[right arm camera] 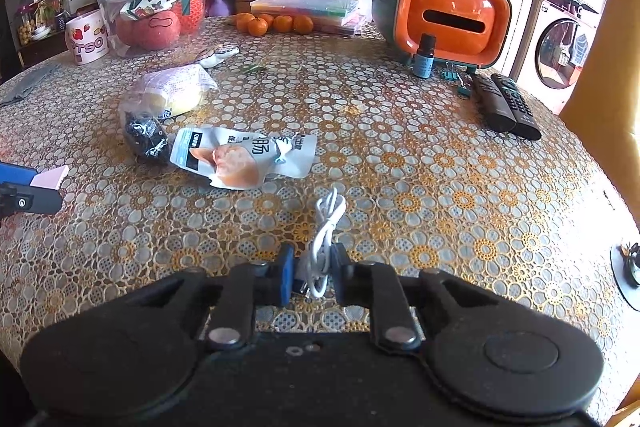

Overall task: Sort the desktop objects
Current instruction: 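Close the left gripper on the pink note pad while the right gripper grasps the white cable, then carry the pink pad and white cable with both grippers over the red shoebox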

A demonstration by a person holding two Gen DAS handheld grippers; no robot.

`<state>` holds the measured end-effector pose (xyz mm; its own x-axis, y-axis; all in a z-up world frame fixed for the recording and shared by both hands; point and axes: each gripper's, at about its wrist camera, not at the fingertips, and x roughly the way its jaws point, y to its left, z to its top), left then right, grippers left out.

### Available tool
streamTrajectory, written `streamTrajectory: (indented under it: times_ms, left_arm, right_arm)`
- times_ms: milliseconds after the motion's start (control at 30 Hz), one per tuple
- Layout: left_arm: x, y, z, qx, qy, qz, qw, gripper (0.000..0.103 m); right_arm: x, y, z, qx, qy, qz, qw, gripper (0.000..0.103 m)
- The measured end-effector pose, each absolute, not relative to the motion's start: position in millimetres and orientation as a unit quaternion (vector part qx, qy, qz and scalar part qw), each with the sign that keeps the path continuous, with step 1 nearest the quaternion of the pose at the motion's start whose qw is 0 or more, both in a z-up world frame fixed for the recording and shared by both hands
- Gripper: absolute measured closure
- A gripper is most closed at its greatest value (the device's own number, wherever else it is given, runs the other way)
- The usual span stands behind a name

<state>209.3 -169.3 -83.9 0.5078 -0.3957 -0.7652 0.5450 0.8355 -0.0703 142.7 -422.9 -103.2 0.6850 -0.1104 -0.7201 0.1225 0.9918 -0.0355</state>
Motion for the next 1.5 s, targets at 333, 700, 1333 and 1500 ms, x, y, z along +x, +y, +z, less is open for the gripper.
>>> streamTrajectory:
  times_ms: [333, 700, 1333, 1500]
  left_arm:
    - [188, -153, -65, 0.077, 0.410, -0.281, 0.864, 0.047]
    - [163, -122, -43, 0.064, 0.404, -0.282, 0.868, 0.047]
    - [118, -45, 26, 0.046, 0.358, -0.272, 0.892, 0.047]
    - [115, -13, 40, 0.037, 0.347, -0.254, 0.902, 0.047]
  right_arm:
    - [119, -419, -79, 0.016, 0.367, -0.071, 0.927, 0.093]
    - [93, -393, -40, 0.014, 0.338, -0.047, 0.940, 0.093]
    - [76, -283, 22, -0.008, 0.308, 0.093, 0.947, 0.093]
    - [83, -251, 33, -0.014, 0.305, 0.128, 0.944, 0.093]
